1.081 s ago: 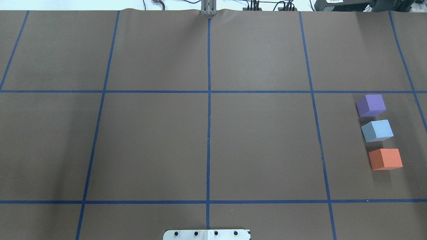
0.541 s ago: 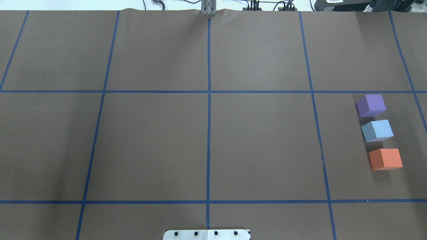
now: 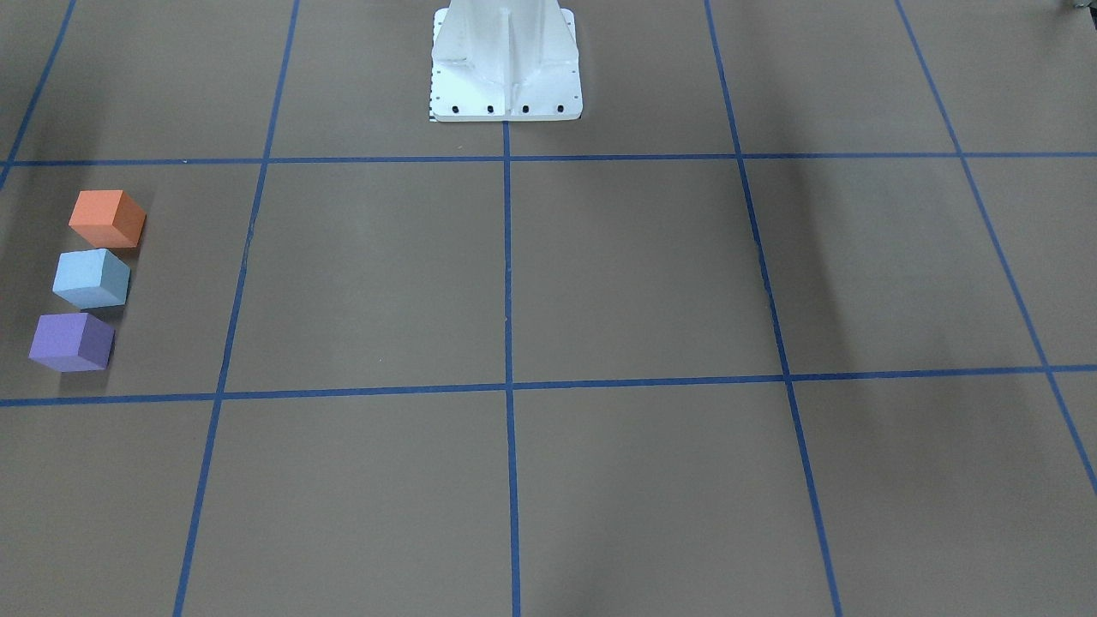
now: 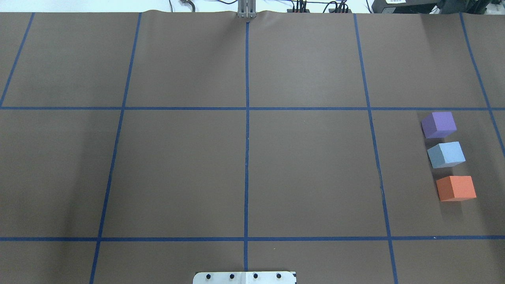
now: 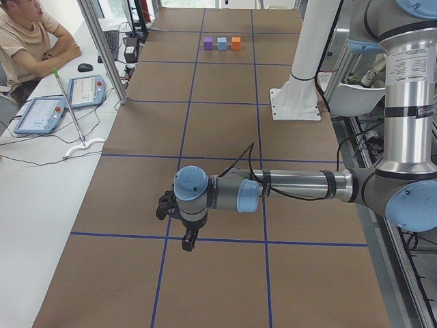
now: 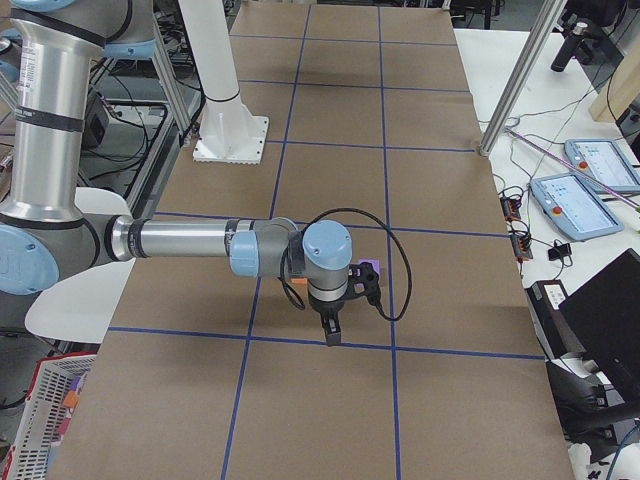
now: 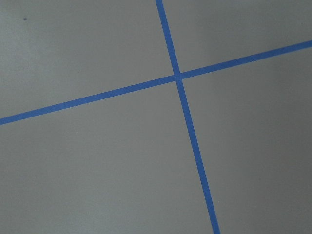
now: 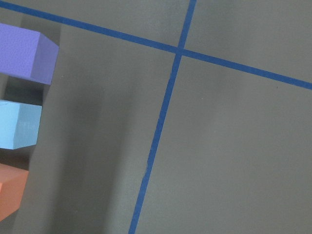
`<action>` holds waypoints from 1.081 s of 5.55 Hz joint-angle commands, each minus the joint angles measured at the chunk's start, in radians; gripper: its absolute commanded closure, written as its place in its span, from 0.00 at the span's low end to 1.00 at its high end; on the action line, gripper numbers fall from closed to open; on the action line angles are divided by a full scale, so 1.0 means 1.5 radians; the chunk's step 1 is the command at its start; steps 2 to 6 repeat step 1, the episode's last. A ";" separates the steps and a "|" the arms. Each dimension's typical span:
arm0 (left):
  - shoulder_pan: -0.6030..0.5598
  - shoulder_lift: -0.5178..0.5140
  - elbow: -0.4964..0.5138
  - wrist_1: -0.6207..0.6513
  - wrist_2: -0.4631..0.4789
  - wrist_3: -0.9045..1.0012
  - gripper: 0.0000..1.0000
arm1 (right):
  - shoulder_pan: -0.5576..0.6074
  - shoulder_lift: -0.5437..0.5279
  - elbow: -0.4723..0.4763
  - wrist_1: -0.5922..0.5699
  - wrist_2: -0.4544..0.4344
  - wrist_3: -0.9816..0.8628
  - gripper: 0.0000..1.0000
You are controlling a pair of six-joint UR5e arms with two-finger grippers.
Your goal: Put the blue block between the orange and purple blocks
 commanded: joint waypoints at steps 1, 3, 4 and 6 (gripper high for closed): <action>0.000 0.000 0.003 0.000 0.000 0.000 0.00 | -0.001 0.000 0.000 0.000 0.000 0.000 0.00; 0.000 0.000 0.003 0.000 0.000 0.000 0.00 | -0.001 0.000 0.000 0.000 0.000 0.000 0.00; 0.000 0.000 0.003 0.000 0.000 0.000 0.00 | -0.001 0.000 0.000 0.000 0.000 0.000 0.00; 0.000 0.000 0.003 0.000 0.000 0.000 0.00 | -0.001 0.000 0.000 0.000 0.000 0.000 0.00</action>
